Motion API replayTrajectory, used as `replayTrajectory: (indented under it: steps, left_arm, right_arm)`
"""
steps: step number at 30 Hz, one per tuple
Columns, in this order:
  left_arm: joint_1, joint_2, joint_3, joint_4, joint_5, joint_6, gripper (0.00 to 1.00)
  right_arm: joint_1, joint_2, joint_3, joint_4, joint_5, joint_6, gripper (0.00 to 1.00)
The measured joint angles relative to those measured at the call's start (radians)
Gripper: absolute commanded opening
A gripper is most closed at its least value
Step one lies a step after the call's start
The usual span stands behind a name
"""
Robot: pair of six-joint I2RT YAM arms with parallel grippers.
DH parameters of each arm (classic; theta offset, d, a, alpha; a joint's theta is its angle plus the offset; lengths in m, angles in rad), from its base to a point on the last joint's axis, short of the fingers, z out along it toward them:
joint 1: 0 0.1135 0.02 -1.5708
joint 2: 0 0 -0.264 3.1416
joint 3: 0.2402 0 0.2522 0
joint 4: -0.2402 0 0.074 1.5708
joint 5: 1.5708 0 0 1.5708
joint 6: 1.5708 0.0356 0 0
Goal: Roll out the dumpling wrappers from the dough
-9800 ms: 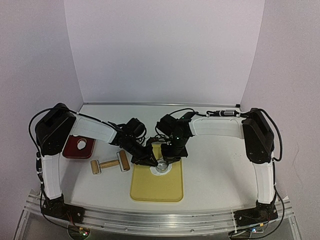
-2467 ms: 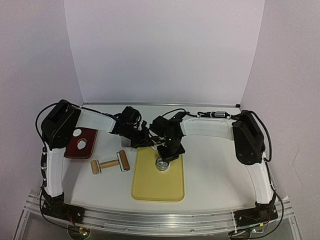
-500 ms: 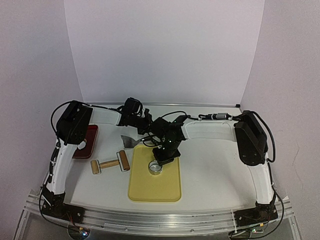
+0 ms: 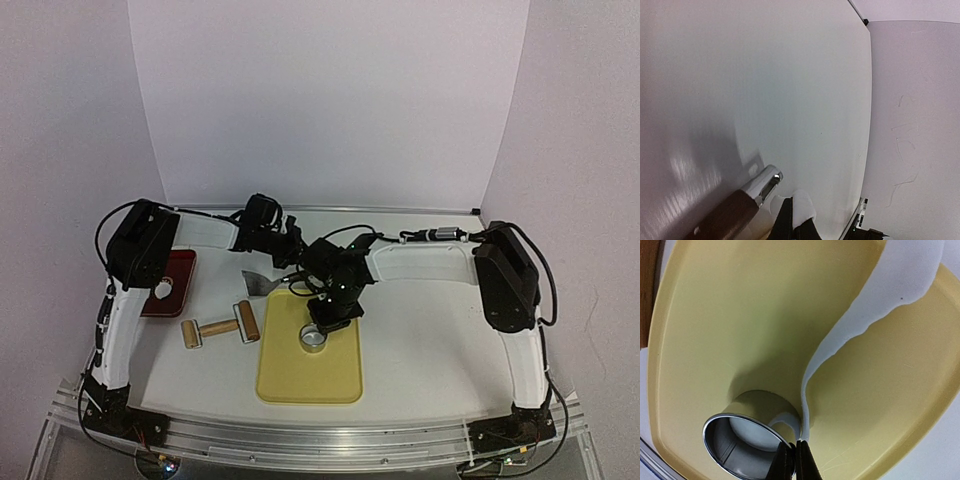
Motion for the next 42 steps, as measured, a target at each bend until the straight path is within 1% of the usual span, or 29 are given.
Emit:
replayTrajectory:
  steps: [4, 9, 12, 15, 18, 20, 21, 23, 24, 26, 28, 30, 32, 36, 39, 42]
  left_arm:
    - [0.000, -0.158, -0.150, -0.010, -0.008, 0.026, 0.00]
    - [0.000, -0.415, -0.324, -0.005, -0.013, 0.048, 0.00]
    - [-0.004, -0.539, -0.423, -0.009, -0.009, 0.054, 0.00]
    - [-0.014, -0.613, -0.513, -0.026, 0.002, 0.078, 0.00]
    - [-0.028, -0.640, -0.596, -0.057, 0.016, 0.100, 0.01]
    - [-0.036, -0.639, -0.630, -0.086, 0.024, 0.110, 0.06]
    - [-0.041, -0.638, -0.638, -0.106, 0.026, 0.118, 0.11]
    - [-0.050, -0.629, -0.634, -0.141, 0.032, 0.138, 0.29]
    - [-0.054, -0.622, -0.625, -0.158, 0.033, 0.150, 0.34]
    - [-0.063, -0.595, -0.577, -0.222, 0.040, 0.188, 0.49]
    - [-0.072, -0.561, -0.504, -0.302, 0.037, 0.233, 0.58]
    - [-0.080, -0.534, -0.415, -0.407, 0.018, 0.273, 0.64]
    - [-0.083, -0.523, -0.334, -0.520, -0.012, 0.319, 0.68]
    - [-0.084, -0.521, -0.201, -0.752, -0.067, 0.405, 0.70]
    - [-0.084, -0.526, -0.185, -0.862, -0.093, 0.440, 0.71]
    - [-0.084, -0.551, -0.226, -0.904, -0.110, 0.440, 0.72]
  right_arm:
    - [0.000, -0.028, -0.035, -0.003, 0.037, 0.026, 0.00]
    - [-0.006, -0.068, -0.068, -0.020, 0.076, 0.058, 0.00]
    - [-0.014, -0.072, -0.070, -0.020, 0.085, 0.071, 0.00]
    - [-0.021, -0.072, -0.072, -0.021, 0.089, 0.081, 0.00]
    - [-0.027, -0.072, -0.072, -0.021, 0.089, 0.088, 0.00]
    - [-0.029, -0.072, -0.072, -0.020, 0.089, 0.092, 0.00]
    - [-0.029, -0.072, -0.072, -0.020, 0.089, 0.094, 0.00]
    - [-0.029, -0.072, -0.072, -0.020, 0.088, 0.097, 0.00]
    - [-0.029, -0.072, -0.072, -0.020, 0.088, 0.098, 0.00]
    - [-0.029, -0.072, -0.072, -0.020, 0.088, 0.102, 0.00]
    - [-0.029, -0.072, -0.072, -0.020, 0.089, 0.106, 0.00]
    - [-0.029, -0.072, -0.072, -0.021, 0.091, 0.109, 0.00]
    - [-0.029, -0.072, -0.072, -0.020, 0.094, 0.112, 0.00]
    - [-0.031, -0.072, -0.082, -0.020, 0.097, 0.117, 0.00]
    - [-0.035, -0.072, -0.087, -0.020, 0.097, 0.120, 0.00]
    - [-0.038, -0.072, -0.087, -0.020, 0.097, 0.120, 0.00]
